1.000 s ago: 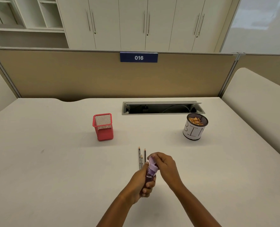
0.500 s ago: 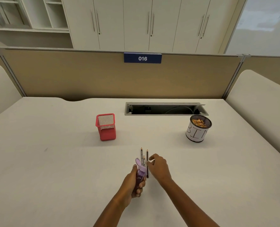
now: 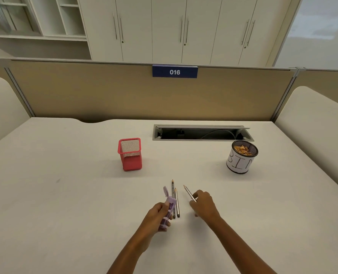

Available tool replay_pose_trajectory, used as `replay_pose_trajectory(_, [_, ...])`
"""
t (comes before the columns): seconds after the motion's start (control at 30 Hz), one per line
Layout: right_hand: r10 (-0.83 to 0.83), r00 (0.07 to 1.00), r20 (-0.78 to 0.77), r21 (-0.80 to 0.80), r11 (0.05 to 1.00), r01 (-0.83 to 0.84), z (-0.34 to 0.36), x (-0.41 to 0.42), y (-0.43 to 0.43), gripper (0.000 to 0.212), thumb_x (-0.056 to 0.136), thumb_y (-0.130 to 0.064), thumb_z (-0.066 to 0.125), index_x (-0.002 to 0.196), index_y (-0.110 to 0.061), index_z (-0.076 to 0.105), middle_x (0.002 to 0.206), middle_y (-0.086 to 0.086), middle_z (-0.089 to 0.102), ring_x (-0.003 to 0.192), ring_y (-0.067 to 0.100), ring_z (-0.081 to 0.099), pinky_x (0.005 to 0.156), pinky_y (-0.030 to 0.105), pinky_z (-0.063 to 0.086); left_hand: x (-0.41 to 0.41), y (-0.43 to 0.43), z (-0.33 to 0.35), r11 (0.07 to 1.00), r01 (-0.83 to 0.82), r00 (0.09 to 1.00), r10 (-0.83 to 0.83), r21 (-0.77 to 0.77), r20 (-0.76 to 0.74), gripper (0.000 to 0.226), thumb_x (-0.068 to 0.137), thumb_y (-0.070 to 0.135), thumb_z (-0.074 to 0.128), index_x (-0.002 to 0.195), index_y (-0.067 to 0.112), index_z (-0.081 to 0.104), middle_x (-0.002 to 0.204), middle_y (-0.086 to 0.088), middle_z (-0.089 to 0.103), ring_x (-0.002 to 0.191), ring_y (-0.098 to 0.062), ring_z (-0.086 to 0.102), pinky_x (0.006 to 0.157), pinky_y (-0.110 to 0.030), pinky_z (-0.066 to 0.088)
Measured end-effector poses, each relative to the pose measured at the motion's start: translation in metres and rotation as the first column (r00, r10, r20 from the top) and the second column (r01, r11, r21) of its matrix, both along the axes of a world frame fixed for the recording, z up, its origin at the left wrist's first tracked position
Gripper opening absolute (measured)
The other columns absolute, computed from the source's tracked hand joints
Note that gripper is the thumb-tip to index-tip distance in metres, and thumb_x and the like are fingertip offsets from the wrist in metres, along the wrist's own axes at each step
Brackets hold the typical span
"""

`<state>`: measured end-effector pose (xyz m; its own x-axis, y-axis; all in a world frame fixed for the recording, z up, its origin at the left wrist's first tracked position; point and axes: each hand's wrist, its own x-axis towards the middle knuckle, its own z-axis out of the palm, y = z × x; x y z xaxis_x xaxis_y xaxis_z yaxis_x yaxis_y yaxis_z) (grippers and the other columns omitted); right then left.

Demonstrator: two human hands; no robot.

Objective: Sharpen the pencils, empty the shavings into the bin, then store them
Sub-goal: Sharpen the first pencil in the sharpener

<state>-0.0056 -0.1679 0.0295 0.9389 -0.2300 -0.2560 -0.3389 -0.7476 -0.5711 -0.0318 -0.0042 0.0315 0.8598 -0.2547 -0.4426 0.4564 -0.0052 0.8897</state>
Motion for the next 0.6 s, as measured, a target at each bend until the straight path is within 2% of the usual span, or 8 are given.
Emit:
replay_pose_trajectory(0.07, [0.026,0.996,0.082,0.059,0.998,-0.031,0.009,-0.010,-0.007,0.024,0.089,-0.008,0.046,0.111,-0.003,0.055,0.102,0.014,0.053,0.078,0.020,0.049,0.068,0.026,0.042,-0.001,0.003,0.000,0.998,0.028,0.995,-0.033,0.057,0.093,0.019,0.093,0.033,0.046,0.092,0.017,0.056,0.079,-0.001,0.057,0.063,-0.011,0.049,0.057,-0.018,0.043])
replay_pose_trajectory(0.13, [0.117,0.971,0.208,0.038,0.991,-0.128,0.018,-0.025,-0.011,0.023,0.092,-0.011,0.043,0.111,-0.011,0.056,0.096,0.004,0.048,0.074,0.013,0.045,0.060,0.018,0.035,-0.002,0.005,0.001,0.993,0.045,0.987,-0.061,0.107,0.149,0.013,0.093,0.031,0.048,0.098,0.022,0.056,0.084,0.001,0.059,0.068,-0.009,0.051,0.061,-0.017,0.044])
replay_pose_trajectory(0.2, [0.246,0.923,0.297,-0.024,0.968,-0.250,0.029,-0.041,-0.015,0.022,0.096,-0.020,0.043,0.113,-0.019,0.057,0.089,-0.002,0.045,0.073,0.009,0.045,0.060,0.013,0.034,-0.003,0.008,0.002,0.988,0.052,0.978,-0.080,0.148,0.191,0.012,0.092,0.029,0.050,0.102,0.025,0.056,0.087,0.004,0.060,0.074,-0.008,0.053,0.064,-0.015,0.045])
replay_pose_trajectory(0.3, [0.397,0.871,0.289,-0.195,0.915,-0.352,0.039,-0.058,-0.020,0.026,0.098,-0.028,0.042,0.120,-0.024,0.056,0.088,-0.006,0.042,0.079,0.010,0.044,0.064,0.015,0.030,-0.004,0.011,0.004,0.988,0.049,0.971,-0.081,0.146,0.223,0.009,0.092,0.025,0.052,0.098,0.029,0.057,0.085,0.005,0.060,0.077,-0.008,0.054,0.067,-0.016,0.044])
replay_pose_trajectory(0.37, [0.431,0.856,0.286,-0.295,0.889,-0.349,0.044,-0.064,-0.022,0.029,0.099,-0.030,0.040,0.123,-0.028,0.054,0.090,-0.007,0.040,0.089,0.013,0.048,0.066,0.017,0.029,-0.005,0.013,0.005,0.990,0.052,0.968,-0.083,0.133,0.238,0.010,0.091,0.022,0.054,0.097,0.028,0.058,0.084,0.007,0.060,0.077,-0.008,0.053,0.068,-0.016,0.044])
replay_pose_trajectory(0.47, [0.447,0.835,0.321,-0.359,0.873,-0.329,0.049,-0.070,-0.021,0.031,0.099,-0.032,0.038,0.126,-0.033,0.052,0.094,-0.006,0.045,0.099,0.014,0.050,0.066,0.018,0.031,-0.006,0.015,0.008,0.990,0.075,0.959,-0.105,0.121,0.263,0.011,0.090,0.018,0.056,0.096,0.025,0.060,0.083,0.009,0.061,0.074,-0.007,0.052,0.064,-0.013,0.042])
replay_pose_trajectory(0.53, [0.468,0.818,0.334,-0.414,0.853,-0.319,0.052,-0.069,-0.018,0.031,0.099,-0.033,0.038,0.126,-0.034,0.052,0.102,-0.003,0.052,0.098,0.014,0.050,0.065,0.019,0.030,-0.007,0.016,0.009,0.989,0.093,0.954,-0.122,0.117,0.275,0.011,0.089,0.016,0.057,0.097,0.023,0.061,0.086,0.009,0.064,0.071,-0.002,0.052,0.060,-0.010,0.041])
replay_pose_trajectory(0.6, [0.503,0.793,0.345,-0.470,0.823,-0.318,0.063,-0.071,-0.013,0.026,0.094,-0.029,0.051,0.118,-0.031,0.061,0.096,-0.001,0.059,0.088,0.016,0.055,0.060,0.020,0.030,-0.007,0.016,0.010,0.985,0.111,0.948,-0.145,0.133,0.284,0.011,0.089,0.016,0.057,0.097,0.022,0.062,0.088,0.011,0.066,0.064,0.006,0.052,0.058,-0.009,0.039])
